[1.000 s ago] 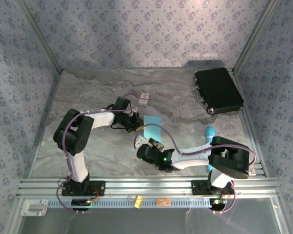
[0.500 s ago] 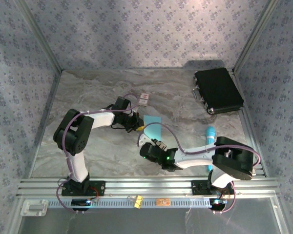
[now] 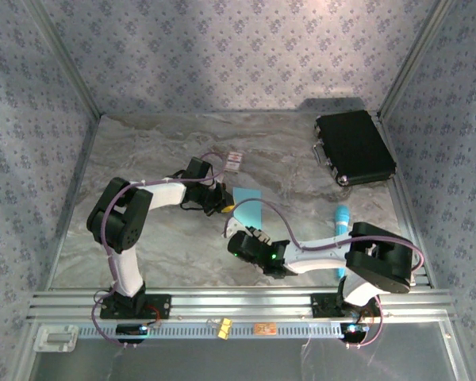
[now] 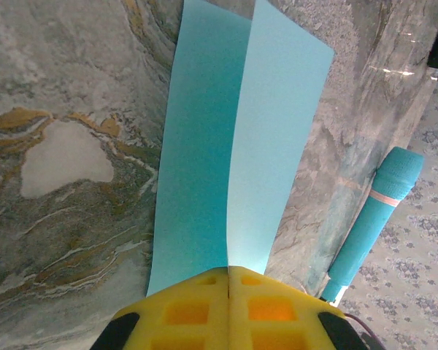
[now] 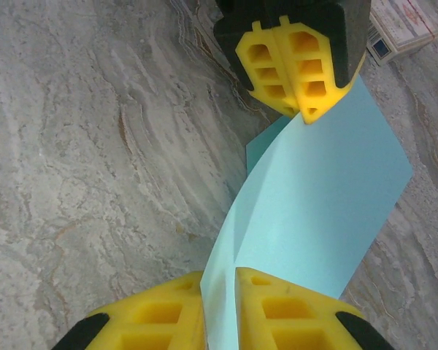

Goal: Fold a paper plane with a square sheet of paper (pick it up from the middle)
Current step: Third fold the triangle at the center of the table.

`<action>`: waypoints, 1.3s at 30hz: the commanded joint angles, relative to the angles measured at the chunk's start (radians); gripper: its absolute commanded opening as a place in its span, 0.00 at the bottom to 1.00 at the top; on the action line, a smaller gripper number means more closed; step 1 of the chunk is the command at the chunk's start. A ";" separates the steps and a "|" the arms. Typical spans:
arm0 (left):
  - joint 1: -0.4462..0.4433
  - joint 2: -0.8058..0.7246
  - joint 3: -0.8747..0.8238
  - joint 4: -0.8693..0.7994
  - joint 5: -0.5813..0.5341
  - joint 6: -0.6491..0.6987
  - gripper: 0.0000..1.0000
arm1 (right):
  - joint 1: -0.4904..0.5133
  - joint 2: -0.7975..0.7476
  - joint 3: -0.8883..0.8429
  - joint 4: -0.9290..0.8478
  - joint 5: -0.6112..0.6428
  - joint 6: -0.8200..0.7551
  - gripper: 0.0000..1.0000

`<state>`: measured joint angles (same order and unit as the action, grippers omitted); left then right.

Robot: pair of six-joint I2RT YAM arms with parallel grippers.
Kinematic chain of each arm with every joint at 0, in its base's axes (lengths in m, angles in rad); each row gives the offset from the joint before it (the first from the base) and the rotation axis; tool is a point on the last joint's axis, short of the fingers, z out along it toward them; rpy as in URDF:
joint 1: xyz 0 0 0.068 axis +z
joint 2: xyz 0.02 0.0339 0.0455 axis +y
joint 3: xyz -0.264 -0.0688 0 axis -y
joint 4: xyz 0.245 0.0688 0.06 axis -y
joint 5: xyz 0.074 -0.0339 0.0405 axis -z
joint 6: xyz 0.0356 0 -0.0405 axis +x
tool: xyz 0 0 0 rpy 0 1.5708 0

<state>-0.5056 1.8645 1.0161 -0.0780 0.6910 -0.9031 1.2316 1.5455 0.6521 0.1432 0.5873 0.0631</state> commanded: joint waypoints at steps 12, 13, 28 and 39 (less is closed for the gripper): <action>0.002 -0.022 0.003 -0.020 -0.002 0.007 0.04 | -0.009 -0.020 -0.015 0.006 0.002 0.022 0.07; 0.002 -0.023 0.003 -0.022 -0.004 0.007 0.04 | -0.012 -0.021 -0.014 0.004 0.000 0.026 0.07; 0.032 -0.136 0.081 -0.292 -0.210 0.135 0.51 | -0.223 -0.076 -0.016 0.035 -0.624 0.279 0.02; 0.024 -0.131 0.171 -0.351 -0.186 0.220 0.42 | -0.386 -0.065 0.018 -0.006 -0.999 0.376 0.00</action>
<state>-0.4732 1.7416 1.1370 -0.3943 0.4831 -0.7284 0.8654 1.4792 0.6479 0.1528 -0.2596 0.3939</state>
